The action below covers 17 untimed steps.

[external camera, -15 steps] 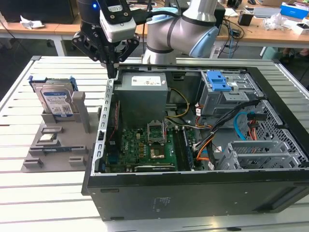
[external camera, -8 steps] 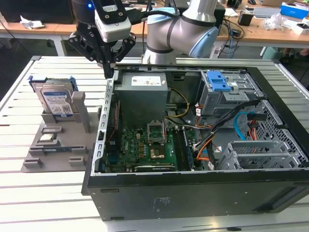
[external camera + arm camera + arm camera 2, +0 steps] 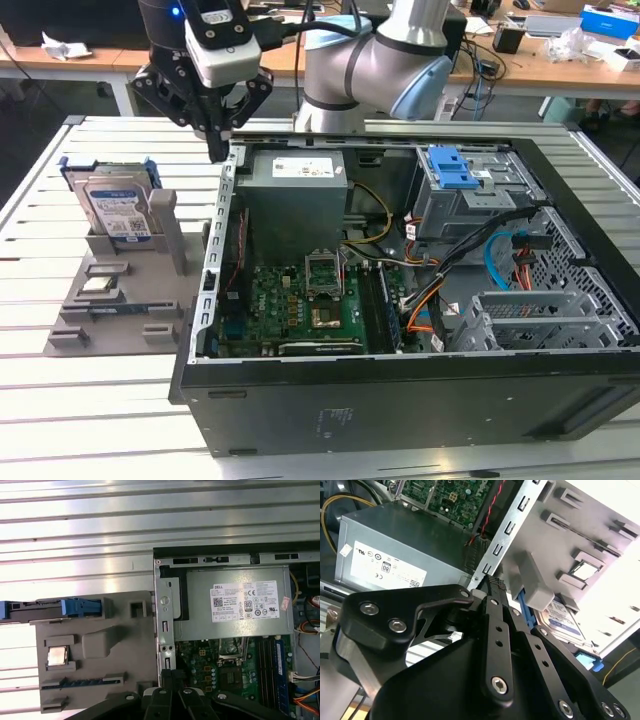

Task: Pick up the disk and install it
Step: 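Reach for the disk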

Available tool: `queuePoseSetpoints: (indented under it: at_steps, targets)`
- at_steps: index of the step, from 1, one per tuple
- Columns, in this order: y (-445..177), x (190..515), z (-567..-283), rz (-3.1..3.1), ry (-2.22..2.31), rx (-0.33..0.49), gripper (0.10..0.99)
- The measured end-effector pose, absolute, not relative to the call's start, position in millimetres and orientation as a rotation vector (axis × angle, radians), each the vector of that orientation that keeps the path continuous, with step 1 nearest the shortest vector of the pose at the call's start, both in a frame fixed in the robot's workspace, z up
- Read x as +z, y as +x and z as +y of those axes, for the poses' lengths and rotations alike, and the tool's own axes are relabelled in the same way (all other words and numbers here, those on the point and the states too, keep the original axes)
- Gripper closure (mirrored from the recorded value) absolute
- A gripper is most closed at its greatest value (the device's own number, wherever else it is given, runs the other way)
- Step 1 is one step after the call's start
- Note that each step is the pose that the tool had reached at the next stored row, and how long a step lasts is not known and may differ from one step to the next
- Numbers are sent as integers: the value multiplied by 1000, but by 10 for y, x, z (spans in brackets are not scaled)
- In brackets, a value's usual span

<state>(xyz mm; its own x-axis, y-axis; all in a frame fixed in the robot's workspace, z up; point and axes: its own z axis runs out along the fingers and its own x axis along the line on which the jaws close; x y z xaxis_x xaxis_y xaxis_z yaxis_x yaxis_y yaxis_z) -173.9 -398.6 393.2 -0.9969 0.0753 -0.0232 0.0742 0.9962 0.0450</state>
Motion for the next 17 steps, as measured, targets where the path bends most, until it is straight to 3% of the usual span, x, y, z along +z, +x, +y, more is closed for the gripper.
queuePoseSetpoints:
  at_steps: [17]
  targets:
    - [-1859, 3932, -3986, 3114, 117, 69, 980]
